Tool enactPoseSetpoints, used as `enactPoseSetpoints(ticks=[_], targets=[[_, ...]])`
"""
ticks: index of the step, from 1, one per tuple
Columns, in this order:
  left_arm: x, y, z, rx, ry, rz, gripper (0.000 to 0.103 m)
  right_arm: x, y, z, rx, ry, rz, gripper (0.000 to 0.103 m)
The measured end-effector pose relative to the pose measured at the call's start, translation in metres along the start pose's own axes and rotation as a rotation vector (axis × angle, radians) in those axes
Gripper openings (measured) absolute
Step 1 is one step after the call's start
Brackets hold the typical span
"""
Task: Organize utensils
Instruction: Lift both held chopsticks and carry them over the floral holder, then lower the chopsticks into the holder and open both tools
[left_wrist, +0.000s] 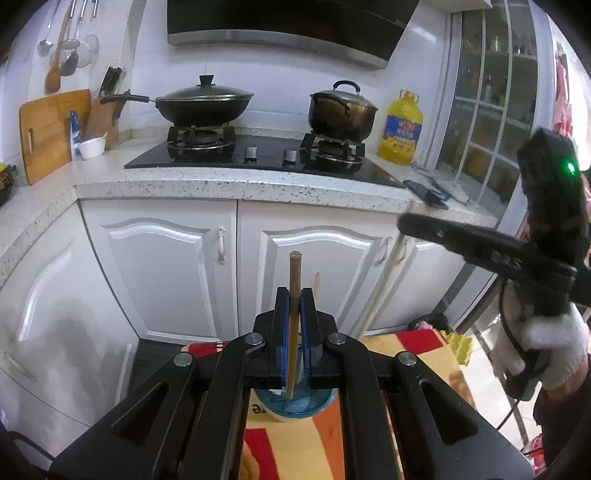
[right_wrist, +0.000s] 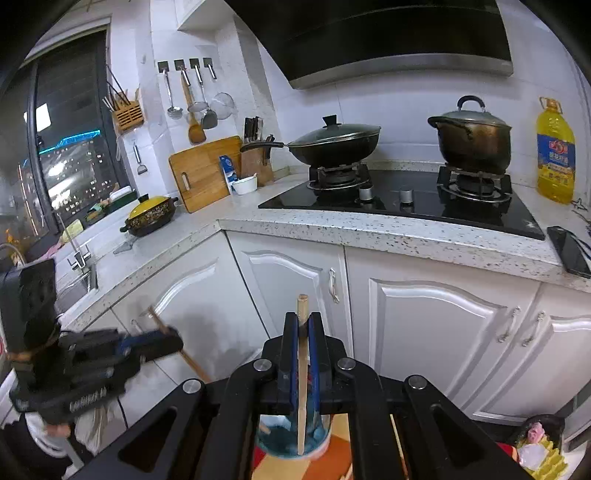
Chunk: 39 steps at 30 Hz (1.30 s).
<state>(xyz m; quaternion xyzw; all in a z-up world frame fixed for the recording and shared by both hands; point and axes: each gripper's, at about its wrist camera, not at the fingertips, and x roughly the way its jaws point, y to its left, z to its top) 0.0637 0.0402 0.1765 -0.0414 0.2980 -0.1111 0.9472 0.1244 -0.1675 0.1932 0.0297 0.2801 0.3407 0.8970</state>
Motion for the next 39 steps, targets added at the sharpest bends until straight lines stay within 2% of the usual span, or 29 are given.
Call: enactPoseSetpoints(ticks=[5, 12, 21, 26, 27, 28, 29, 32, 33, 36, 39], targets=[[0.016, -0.001, -0.007, 0.024, 0.025, 0.027, 0.004, 0.035, 0.000, 0.004, -0.026, 0.005, -0.024, 0.005], [0.041, 0.000, -0.023, 0.029, 0.064, 0.044, 0.004, 0.075, -0.005, -0.011, -0.017, 0.039, -0.017, 0.005], [0.071, 0.010, -0.050, -0.041, 0.130, 0.038, 0.004, 0.126, -0.016, -0.048, 0.018, 0.169, 0.011, 0.005], [0.078, 0.010, -0.057, -0.064, 0.149, 0.045, 0.004, 0.139, -0.027, -0.063, 0.065, 0.222, 0.043, 0.005], [0.078, 0.011, -0.057, -0.075, 0.155, 0.041, 0.004, 0.138, -0.029, -0.064, 0.075, 0.222, 0.048, 0.012], [0.078, 0.012, -0.057, -0.084, 0.158, 0.036, 0.004, 0.137, -0.031, -0.065, 0.083, 0.221, 0.046, 0.027], [0.077, 0.012, -0.058, -0.092, 0.158, 0.034, 0.004, 0.135, -0.033, -0.066, 0.091, 0.221, 0.047, 0.031], [0.073, 0.012, -0.059, -0.096, 0.150, 0.040, 0.007, 0.125, -0.036, -0.072, 0.110, 0.217, 0.060, 0.032], [0.072, 0.011, -0.060, -0.097, 0.151, 0.044, 0.011, 0.122, -0.037, -0.076, 0.113, 0.219, 0.057, 0.032], [0.066, 0.007, -0.063, -0.110, 0.159, 0.036, 0.035, 0.113, -0.040, -0.085, 0.133, 0.222, 0.050, 0.032], [0.057, -0.001, -0.068, -0.112, 0.155, 0.032, 0.042, 0.100, -0.043, -0.096, 0.151, 0.216, 0.040, 0.032]])
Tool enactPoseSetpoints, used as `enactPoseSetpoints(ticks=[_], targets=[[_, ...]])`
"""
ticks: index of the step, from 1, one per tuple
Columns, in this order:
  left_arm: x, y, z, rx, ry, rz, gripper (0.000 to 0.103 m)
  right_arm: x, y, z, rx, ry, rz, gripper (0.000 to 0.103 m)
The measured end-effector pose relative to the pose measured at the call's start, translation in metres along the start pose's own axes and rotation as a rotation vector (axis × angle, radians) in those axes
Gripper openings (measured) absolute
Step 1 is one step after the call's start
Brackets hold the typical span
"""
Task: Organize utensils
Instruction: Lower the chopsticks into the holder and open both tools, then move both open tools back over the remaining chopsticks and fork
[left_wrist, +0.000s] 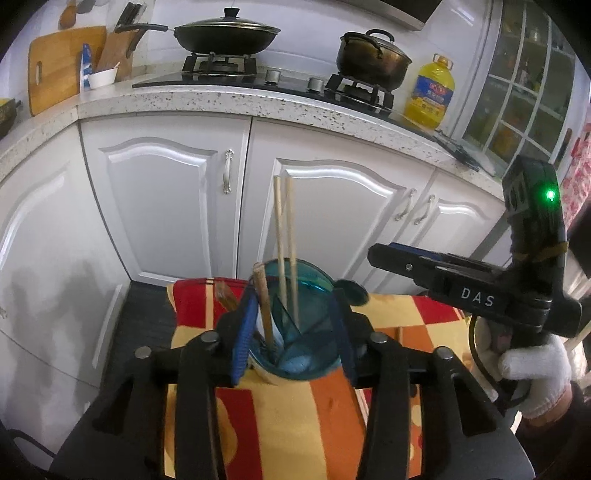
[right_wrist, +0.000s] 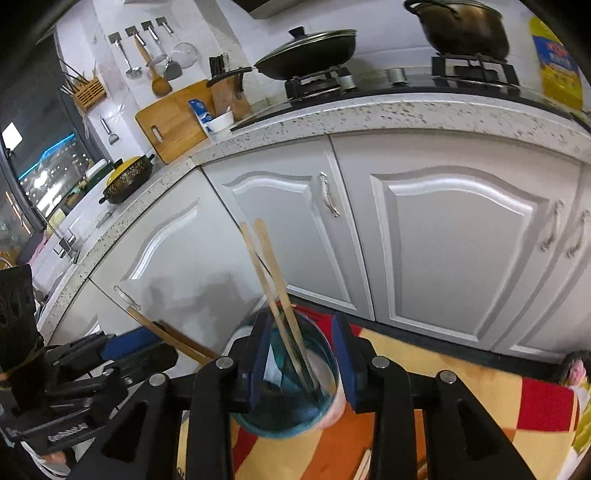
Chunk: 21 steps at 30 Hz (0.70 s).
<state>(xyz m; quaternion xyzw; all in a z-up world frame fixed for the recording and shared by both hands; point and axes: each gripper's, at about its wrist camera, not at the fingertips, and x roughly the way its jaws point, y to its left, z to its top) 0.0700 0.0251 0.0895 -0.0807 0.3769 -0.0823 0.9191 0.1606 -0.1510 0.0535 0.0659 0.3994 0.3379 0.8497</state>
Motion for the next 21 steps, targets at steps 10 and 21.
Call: enactPoseSetpoints(ticks=[10, 21], targets=[[-0.014, -0.030, -0.031, 0.052, -0.038, 0.102, 0.045, -0.044, -0.010, -0.045, 0.039, -0.041, -0.116, 0.039], [-0.022, -0.059, -0.053, 0.080, -0.053, 0.101, 0.045, -0.076, -0.021, -0.088, 0.101, -0.020, -0.193, 0.041]])
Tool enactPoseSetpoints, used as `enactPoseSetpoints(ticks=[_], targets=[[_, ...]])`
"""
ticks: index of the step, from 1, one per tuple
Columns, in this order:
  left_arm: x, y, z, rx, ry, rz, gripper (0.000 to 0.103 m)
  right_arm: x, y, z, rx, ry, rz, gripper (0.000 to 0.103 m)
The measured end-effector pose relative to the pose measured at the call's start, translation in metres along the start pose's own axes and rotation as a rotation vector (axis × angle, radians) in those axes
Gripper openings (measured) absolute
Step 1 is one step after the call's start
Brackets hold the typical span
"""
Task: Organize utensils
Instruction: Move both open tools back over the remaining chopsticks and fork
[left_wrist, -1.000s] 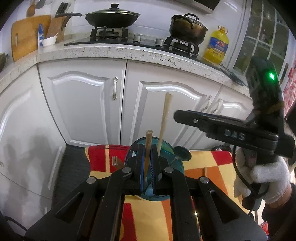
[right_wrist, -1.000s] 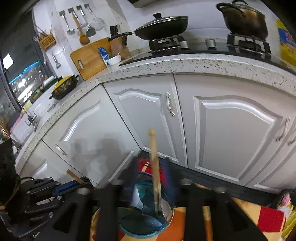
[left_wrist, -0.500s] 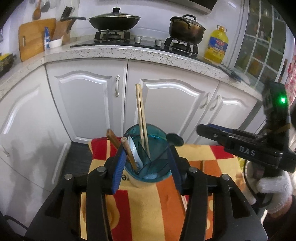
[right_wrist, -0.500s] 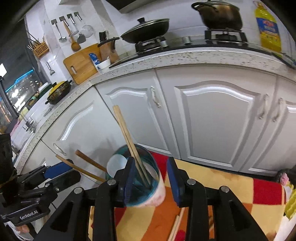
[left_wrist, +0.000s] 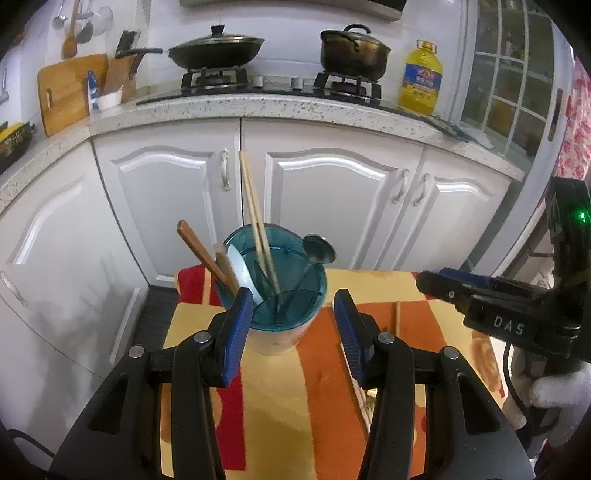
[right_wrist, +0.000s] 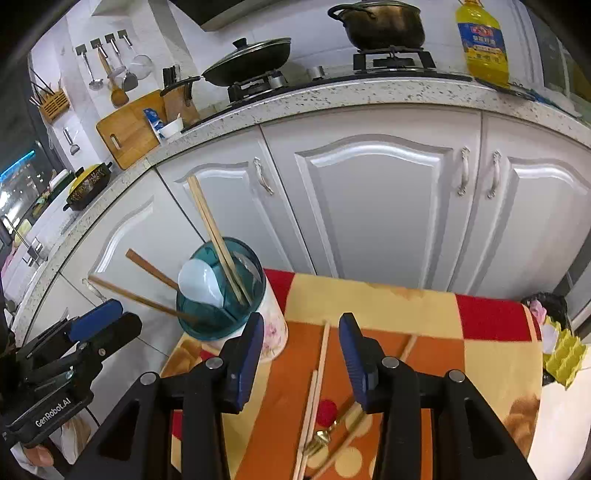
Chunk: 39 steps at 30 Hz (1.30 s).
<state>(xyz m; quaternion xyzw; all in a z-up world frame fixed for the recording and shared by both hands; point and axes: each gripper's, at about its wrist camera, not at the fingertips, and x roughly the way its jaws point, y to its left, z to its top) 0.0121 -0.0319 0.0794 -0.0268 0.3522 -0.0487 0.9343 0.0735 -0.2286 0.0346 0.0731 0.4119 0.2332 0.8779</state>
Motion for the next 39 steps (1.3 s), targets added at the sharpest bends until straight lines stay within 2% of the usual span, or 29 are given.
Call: enactPoseSetpoints(ticks=[8, 14, 22, 28, 33, 39], targets=[[-0.020, -0.017, 0.000, 0.028, -0.051, 0.002, 0.051, -0.024, -0.012, -0.012, 0.028, -0.030, -0.032, 0.043], [-0.011, -0.035, -0.017, 0.019, -0.004, -0.024, 0.052, -0.034, -0.016, -0.029, -0.001, -0.026, -0.113, 0.043], [0.012, -0.060, -0.042, 0.079, 0.068, -0.025, 0.052, -0.033, -0.038, -0.046, 0.036, 0.013, -0.150, 0.044], [0.025, -0.056, -0.046, 0.070, 0.095, -0.012, 0.052, -0.027, -0.052, -0.053, 0.067, 0.038, -0.163, 0.044], [0.035, -0.035, -0.053, 0.013, 0.131, -0.020, 0.052, -0.018, -0.058, -0.059, 0.076, 0.060, -0.159, 0.044], [0.051, -0.018, -0.069, -0.016, 0.182, -0.015, 0.052, 0.008, -0.075, -0.075, 0.126, 0.127, -0.122, 0.044]])
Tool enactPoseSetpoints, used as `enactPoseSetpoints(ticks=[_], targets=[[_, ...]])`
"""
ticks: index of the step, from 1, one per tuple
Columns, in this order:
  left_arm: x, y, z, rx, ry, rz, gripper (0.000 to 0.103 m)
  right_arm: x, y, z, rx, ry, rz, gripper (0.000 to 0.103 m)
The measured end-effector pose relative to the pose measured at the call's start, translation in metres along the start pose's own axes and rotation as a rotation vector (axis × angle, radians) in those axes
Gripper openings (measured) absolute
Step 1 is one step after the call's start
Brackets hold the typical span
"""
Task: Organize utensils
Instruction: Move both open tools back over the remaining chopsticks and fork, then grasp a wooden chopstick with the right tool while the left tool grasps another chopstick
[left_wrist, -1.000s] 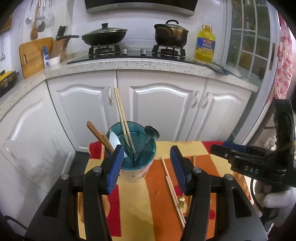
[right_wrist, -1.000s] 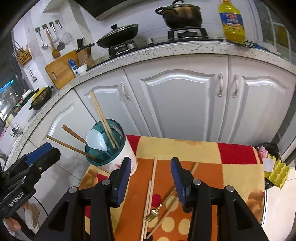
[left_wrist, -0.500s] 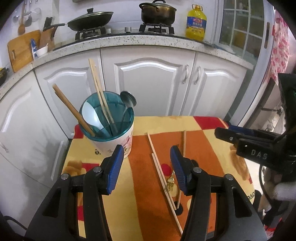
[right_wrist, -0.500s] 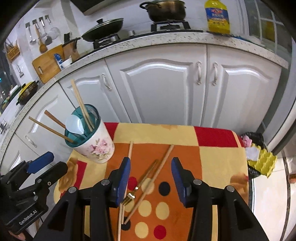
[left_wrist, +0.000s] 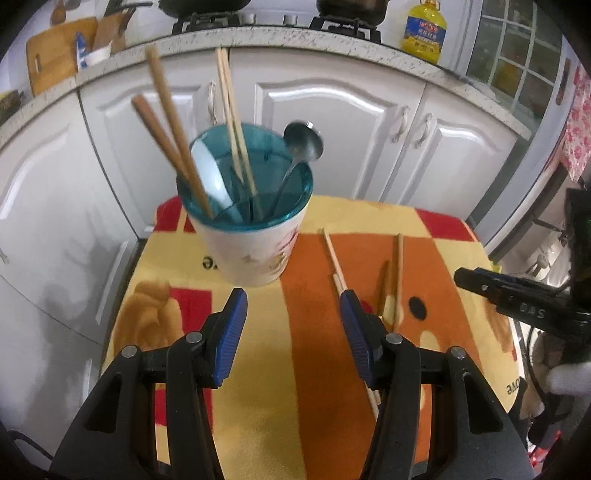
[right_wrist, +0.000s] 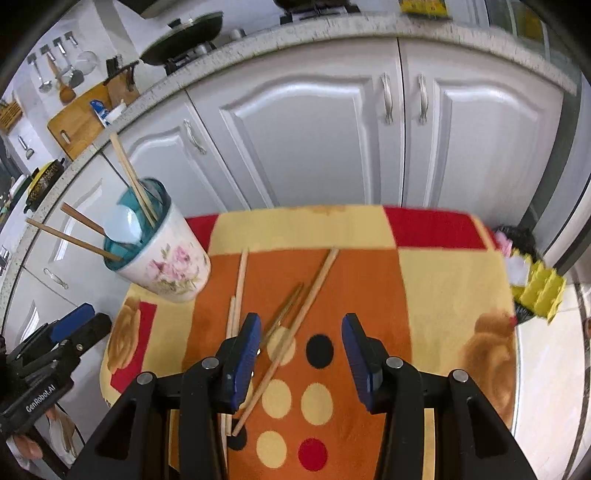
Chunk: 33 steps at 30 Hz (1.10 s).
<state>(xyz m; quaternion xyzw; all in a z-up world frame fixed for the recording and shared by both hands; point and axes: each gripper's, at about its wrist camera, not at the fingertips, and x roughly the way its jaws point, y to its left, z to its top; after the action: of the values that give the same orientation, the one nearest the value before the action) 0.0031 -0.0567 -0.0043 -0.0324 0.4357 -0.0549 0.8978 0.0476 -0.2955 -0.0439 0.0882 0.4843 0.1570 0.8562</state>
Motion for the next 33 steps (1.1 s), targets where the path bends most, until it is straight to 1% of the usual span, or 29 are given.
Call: enactPoseSetpoints(ticks=[2, 3, 5, 6, 8, 10, 13, 16, 19, 20, 21, 22, 23, 24, 25, 26, 27, 28, 29, 30, 31, 33], targets=[[0.008, 0.002, -0.004, -0.008, 0.025, -0.014, 0.052, 0.015, -0.004, -0.004, 0.008, 0.034, 0.015, 0.043], [0.013, 0.003, -0.006, -0.012, 0.047, -0.029, 0.052, 0.022, -0.005, -0.006, 0.006, 0.048, 0.017, 0.040], [0.019, 0.003, -0.009, -0.010, 0.063, -0.031, 0.052, 0.042, -0.003, -0.010, -0.008, 0.096, 0.016, 0.038], [0.023, 0.003, -0.011, -0.007, 0.072, -0.028, 0.052, 0.047, -0.002, -0.011, -0.011, 0.107, 0.018, 0.038], [0.029, 0.006, -0.014, -0.009, 0.093, -0.028, 0.052, 0.061, 0.007, -0.011, -0.021, 0.127, 0.041, 0.038], [0.035, 0.010, -0.016, -0.011, 0.111, -0.023, 0.052, 0.071, 0.018, -0.007, -0.057, 0.137, 0.052, 0.038], [0.039, 0.022, -0.018, -0.030, 0.122, -0.014, 0.052, 0.085, 0.036, -0.001, -0.125, 0.155, 0.028, 0.038], [0.042, 0.032, -0.020, -0.051, 0.129, -0.009, 0.052, 0.101, 0.053, 0.003, -0.184, 0.180, 0.030, 0.038], [0.044, 0.035, -0.022, -0.052, 0.136, -0.008, 0.052, 0.116, 0.067, 0.002, -0.237, 0.210, 0.026, 0.038], [0.045, 0.035, -0.023, -0.051, 0.139, -0.008, 0.052, 0.119, 0.070, 0.000, -0.257, 0.217, 0.018, 0.038], [0.047, 0.034, -0.024, -0.048, 0.143, -0.009, 0.052, 0.124, 0.073, -0.002, -0.284, 0.223, -0.013, 0.038], [0.047, 0.034, -0.024, -0.047, 0.145, -0.011, 0.052, 0.125, 0.072, -0.003, -0.293, 0.214, -0.024, 0.038], [0.049, 0.033, -0.025, -0.045, 0.149, -0.015, 0.052, 0.124, 0.070, -0.003, -0.284, 0.213, -0.026, 0.038], [0.050, 0.031, -0.025, -0.045, 0.152, -0.018, 0.052, 0.122, 0.066, -0.003, -0.280, 0.216, -0.062, 0.036], [0.050, 0.030, -0.025, -0.045, 0.152, -0.025, 0.052, 0.120, 0.061, -0.003, -0.291, 0.223, -0.126, 0.035], [0.052, 0.027, -0.024, -0.045, 0.152, -0.032, 0.052, 0.117, 0.055, -0.004, -0.287, 0.222, -0.149, 0.035], [0.054, 0.024, -0.024, -0.043, 0.155, -0.039, 0.052, 0.110, 0.042, -0.003, -0.236, 0.218, -0.110, 0.035], [0.057, 0.020, -0.023, -0.040, 0.161, -0.046, 0.052, 0.103, 0.029, -0.002, -0.161, 0.216, -0.037, 0.035], [0.059, 0.017, -0.023, -0.038, 0.166, -0.053, 0.052, 0.097, 0.018, -0.001, -0.100, 0.209, 0.008, 0.035], [0.062, 0.013, -0.022, -0.036, 0.169, -0.065, 0.052, 0.090, 0.007, 0.000, -0.052, 0.194, 0.021, 0.035], [0.064, 0.009, -0.021, -0.031, 0.168, -0.074, 0.052, 0.085, 0.001, 0.001, -0.041, 0.181, 0.015, 0.035], [0.071, 0.000, -0.017, -0.015, 0.166, -0.090, 0.052, 0.075, -0.009, 0.003, -0.043, 0.151, -0.025, 0.035]])
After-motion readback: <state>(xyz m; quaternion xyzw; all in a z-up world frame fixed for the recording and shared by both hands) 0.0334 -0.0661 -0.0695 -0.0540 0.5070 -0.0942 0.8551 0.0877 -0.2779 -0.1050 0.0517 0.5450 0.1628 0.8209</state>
